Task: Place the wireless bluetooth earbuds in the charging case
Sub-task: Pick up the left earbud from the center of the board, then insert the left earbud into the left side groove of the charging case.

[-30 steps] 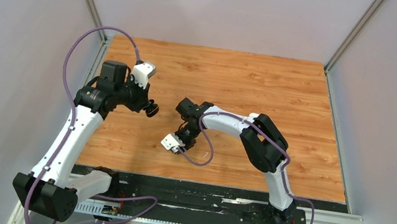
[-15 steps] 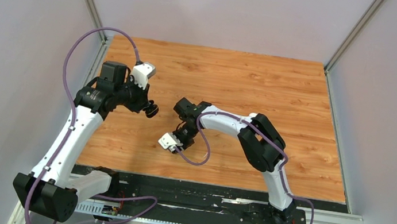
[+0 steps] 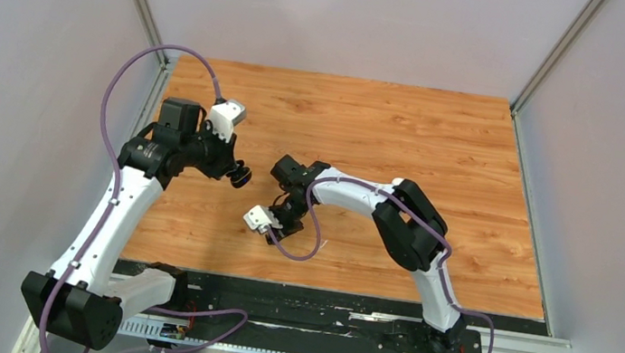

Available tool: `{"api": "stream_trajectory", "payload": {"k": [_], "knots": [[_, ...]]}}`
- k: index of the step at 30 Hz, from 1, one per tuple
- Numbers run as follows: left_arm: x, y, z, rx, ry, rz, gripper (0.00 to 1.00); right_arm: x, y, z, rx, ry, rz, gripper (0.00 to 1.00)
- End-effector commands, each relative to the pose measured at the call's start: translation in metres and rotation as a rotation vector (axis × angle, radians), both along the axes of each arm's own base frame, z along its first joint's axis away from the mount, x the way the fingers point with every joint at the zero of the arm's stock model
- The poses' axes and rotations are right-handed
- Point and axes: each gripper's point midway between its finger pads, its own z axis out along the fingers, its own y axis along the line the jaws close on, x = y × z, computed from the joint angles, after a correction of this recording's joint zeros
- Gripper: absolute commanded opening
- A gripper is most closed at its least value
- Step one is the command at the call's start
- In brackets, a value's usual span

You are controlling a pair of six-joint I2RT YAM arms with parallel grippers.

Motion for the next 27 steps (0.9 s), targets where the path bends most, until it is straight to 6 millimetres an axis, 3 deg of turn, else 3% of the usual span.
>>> {"api": "stream_trajectory", "payload": {"k": [1,7,13,18,22,27], "knots": [[0.006,-0.005,0.006,-0.031,-0.028,-0.015,0.0,-0.008,-0.002,0.008,-0.034,0.105,-0.086,0.0],[0.013,-0.016,-0.01,-0.052,-0.044,-0.088,0.0,0.012,-0.014,0.098,0.054,0.238,-0.266,0.0],[0.035,-0.032,-0.026,-0.081,-0.127,-0.16,0.0,0.016,-0.037,0.173,0.059,0.592,-0.469,0.0],[0.04,-0.054,-0.033,-0.089,-0.141,-0.236,0.0,-0.002,-0.05,0.21,0.068,0.733,-0.492,0.0],[0.038,-0.072,-0.031,-0.12,-0.146,-0.282,0.0,0.002,-0.05,0.236,0.069,0.876,-0.507,0.0],[0.032,-0.092,-0.021,-0.207,-0.116,-0.317,0.0,0.01,-0.04,0.252,0.093,0.939,-0.489,0.0]]}}
